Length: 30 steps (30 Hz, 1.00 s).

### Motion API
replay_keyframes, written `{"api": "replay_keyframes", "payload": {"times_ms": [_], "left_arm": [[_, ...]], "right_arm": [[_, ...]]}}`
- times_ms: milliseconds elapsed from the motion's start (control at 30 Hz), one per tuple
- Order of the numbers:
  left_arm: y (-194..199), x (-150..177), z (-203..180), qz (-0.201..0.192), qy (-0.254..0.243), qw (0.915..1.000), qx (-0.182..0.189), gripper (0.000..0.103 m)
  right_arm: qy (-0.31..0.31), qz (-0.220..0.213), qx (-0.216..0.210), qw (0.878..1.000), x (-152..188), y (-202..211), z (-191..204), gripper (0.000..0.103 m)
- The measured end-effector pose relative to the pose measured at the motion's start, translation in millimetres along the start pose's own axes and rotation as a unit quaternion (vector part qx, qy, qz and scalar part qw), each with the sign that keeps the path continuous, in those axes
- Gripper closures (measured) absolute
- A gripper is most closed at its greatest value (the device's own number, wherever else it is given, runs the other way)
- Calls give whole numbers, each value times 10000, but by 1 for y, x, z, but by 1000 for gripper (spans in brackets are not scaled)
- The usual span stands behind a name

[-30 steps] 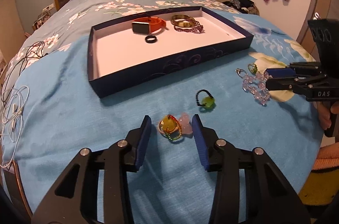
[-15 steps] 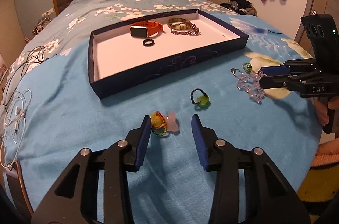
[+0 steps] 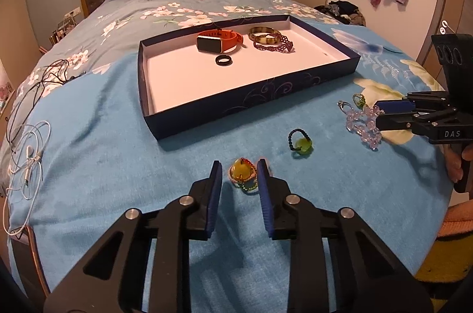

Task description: Organize jewelry

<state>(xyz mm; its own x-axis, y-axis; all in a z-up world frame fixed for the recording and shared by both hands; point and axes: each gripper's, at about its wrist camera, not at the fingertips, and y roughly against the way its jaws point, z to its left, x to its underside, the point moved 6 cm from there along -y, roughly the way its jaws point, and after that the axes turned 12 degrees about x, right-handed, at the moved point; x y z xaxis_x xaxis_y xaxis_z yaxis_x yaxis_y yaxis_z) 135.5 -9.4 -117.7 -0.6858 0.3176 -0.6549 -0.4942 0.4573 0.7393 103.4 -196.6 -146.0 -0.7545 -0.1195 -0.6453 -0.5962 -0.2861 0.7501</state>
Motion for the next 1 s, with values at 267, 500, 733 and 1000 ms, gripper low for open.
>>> {"api": "replay_keyframes", "payload": {"times_ms": [267, 500, 733, 1000], "left_arm": [[2, 0, 8, -77, 236, 9996, 125, 79], [13, -3, 19, -269, 422, 9987, 67, 78], [22, 2, 29, -397, 567, 9976, 39, 76], [22, 5, 33, -446, 638, 9968, 170, 70]], "right_arm": [[673, -483, -423, 9957, -17, 19, 49, 67], [1779, -449, -911, 9788, -31, -7, 136, 73], [2130, -50, -785, 9739, -40, -46, 159, 75], [2137, 130, -674, 9745, -35, -56, 155, 94]]}}
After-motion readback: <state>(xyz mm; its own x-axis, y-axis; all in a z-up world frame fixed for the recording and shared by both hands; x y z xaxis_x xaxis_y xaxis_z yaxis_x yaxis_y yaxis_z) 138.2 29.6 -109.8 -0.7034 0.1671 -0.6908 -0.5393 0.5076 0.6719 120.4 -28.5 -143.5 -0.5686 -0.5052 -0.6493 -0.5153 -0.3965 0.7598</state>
